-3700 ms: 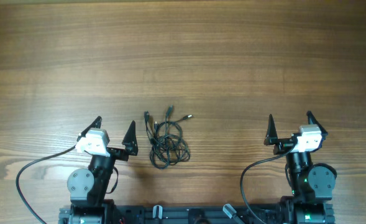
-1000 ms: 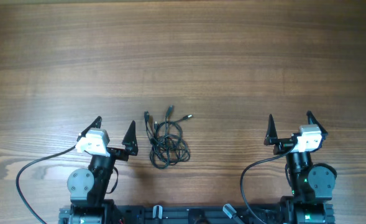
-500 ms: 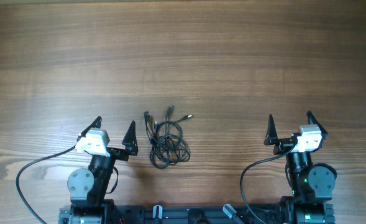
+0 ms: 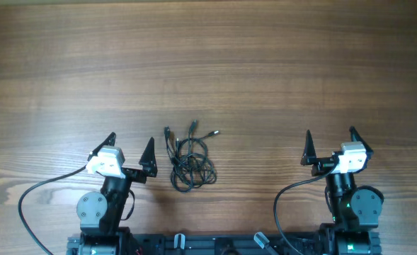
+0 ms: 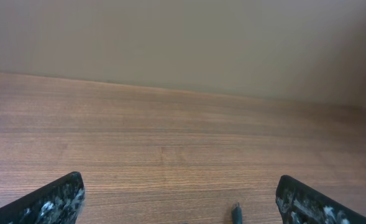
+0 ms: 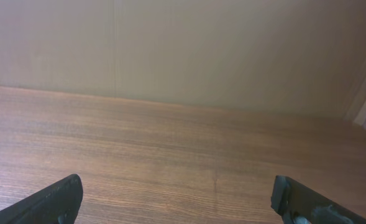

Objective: Untangle cables

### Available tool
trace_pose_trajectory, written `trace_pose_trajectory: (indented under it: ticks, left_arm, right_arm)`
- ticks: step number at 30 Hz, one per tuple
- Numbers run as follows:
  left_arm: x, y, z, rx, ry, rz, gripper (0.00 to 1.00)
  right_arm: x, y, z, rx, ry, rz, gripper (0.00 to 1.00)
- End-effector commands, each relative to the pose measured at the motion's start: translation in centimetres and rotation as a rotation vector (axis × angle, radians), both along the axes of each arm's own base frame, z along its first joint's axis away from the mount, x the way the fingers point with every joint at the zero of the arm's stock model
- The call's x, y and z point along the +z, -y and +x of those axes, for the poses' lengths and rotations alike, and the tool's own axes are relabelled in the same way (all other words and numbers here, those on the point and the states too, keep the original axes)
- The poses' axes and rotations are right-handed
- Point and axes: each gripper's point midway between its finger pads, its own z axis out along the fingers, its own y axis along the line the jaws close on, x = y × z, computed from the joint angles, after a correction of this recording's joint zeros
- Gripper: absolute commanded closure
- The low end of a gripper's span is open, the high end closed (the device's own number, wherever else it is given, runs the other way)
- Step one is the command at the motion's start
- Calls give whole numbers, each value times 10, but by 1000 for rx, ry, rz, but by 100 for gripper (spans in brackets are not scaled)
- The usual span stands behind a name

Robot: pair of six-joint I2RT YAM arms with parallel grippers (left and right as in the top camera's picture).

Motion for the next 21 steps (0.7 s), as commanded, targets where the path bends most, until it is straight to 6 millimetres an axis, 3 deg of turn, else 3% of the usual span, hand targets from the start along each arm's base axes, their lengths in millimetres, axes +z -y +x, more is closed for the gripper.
trace_pose_trajectory:
  ticks: [1,21]
  left_arm:
    - [-4,-2,0,5,-6,22,0]
    - [-3,2,0,-15,-6,14,0]
  right_arm:
    - [2,0,0,-5,9,14,0]
    - [2,0,0,-5,9,14,0]
